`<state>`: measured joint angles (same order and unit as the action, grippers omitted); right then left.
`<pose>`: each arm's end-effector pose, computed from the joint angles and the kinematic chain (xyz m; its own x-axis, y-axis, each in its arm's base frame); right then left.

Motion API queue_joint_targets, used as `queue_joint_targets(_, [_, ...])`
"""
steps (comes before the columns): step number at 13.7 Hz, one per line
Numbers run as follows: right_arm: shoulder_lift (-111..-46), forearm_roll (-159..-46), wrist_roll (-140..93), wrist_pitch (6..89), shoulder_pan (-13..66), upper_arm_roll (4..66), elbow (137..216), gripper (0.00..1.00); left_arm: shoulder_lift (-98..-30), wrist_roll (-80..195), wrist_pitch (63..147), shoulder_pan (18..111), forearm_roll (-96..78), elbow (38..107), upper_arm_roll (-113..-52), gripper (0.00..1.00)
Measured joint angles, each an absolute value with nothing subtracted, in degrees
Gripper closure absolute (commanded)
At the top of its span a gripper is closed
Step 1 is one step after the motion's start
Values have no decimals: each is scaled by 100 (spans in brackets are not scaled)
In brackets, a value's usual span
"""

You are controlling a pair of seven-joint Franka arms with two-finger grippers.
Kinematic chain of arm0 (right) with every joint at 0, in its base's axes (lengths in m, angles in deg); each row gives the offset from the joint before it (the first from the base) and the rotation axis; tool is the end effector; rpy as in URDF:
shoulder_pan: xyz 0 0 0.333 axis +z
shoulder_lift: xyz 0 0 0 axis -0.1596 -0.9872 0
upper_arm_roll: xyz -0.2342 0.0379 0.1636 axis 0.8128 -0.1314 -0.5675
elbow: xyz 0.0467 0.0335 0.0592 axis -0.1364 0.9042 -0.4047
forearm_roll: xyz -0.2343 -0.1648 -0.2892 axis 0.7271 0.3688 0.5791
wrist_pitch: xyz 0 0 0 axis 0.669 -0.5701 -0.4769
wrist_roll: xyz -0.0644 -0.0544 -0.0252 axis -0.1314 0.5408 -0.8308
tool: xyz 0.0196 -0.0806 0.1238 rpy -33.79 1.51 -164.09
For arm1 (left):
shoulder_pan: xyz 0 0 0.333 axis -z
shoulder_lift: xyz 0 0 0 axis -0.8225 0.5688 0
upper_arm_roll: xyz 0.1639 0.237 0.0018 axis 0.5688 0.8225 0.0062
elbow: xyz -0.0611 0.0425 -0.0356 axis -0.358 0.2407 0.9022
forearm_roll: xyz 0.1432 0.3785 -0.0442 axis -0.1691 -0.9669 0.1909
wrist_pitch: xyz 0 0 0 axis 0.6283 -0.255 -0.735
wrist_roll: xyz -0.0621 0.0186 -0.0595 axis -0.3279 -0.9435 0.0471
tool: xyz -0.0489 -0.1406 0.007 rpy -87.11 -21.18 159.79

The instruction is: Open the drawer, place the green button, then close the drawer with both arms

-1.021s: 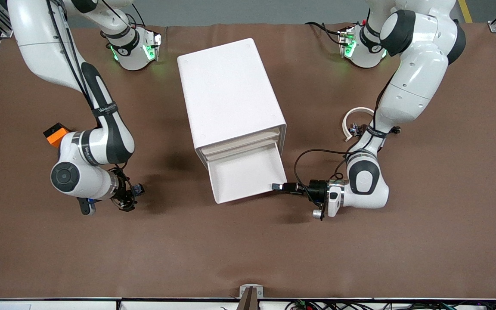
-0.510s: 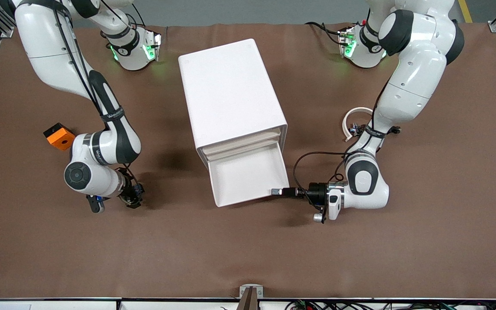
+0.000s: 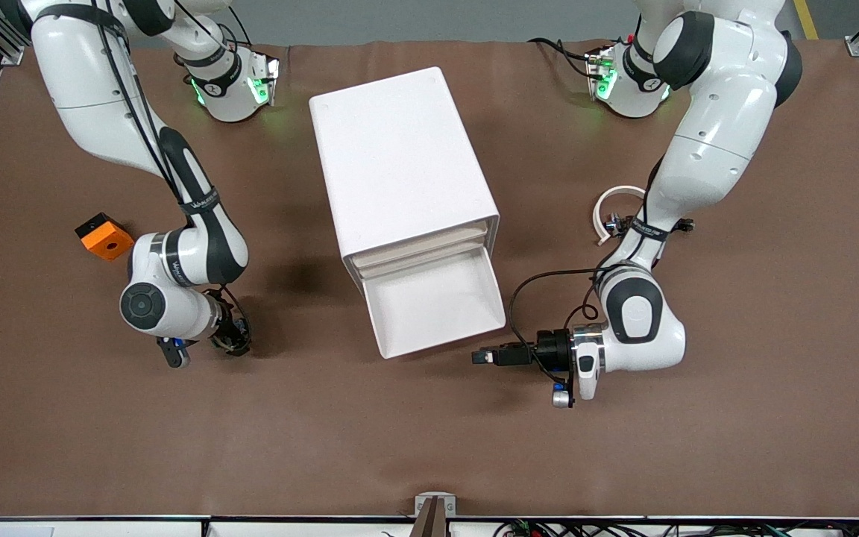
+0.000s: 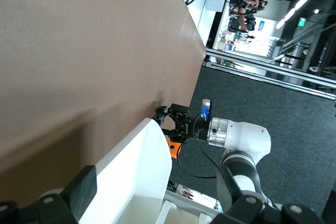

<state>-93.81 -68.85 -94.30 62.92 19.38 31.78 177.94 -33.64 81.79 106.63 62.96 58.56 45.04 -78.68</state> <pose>0.6292 0.0899 0.1033 0.4948 -0.8664 -0.0673 -0.8580 -0.4993 0.1201 0.6963 -0.3218 0.1689 0.9638 0.0761 -0.2555 0.2665 -0.2578 0.9287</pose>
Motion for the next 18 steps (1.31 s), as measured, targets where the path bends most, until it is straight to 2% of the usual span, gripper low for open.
queue_joint_targets(1, [-9381,-6885,-9428,6294,1937,3178,17794,71,-3465,7855,10664,6275,5484,4489,-7852,0])
queue_joint_targets(2, [-9381,-6885,-9411,6296,1937,3178,17794,97,-3595,7444,10664,6238,4958,4475,-7846,0])
queue_joint_targets(3, [-9381,-6884,-9333,6298,1938,3177,17794,100,-3740,6980,10665,6189,4374,4467,-7842,0])
queue_joint_targets(10, [-9380,-6884,-8812,6328,1933,3177,17757,100,-4597,4412,10241,5877,1541,4477,-7834,0])
queue_joint_targets(13, [-9355,-6884,-8757,6273,1940,3140,17518,100,-5124,4090,9557,5737,491,4472,-7810,0])
queue_joint_targets(18, [-9252,-6890,-8760,4698,2284,3048,16215,100,-5864,4147,8549,5404,-2469,4485,-7794,0])
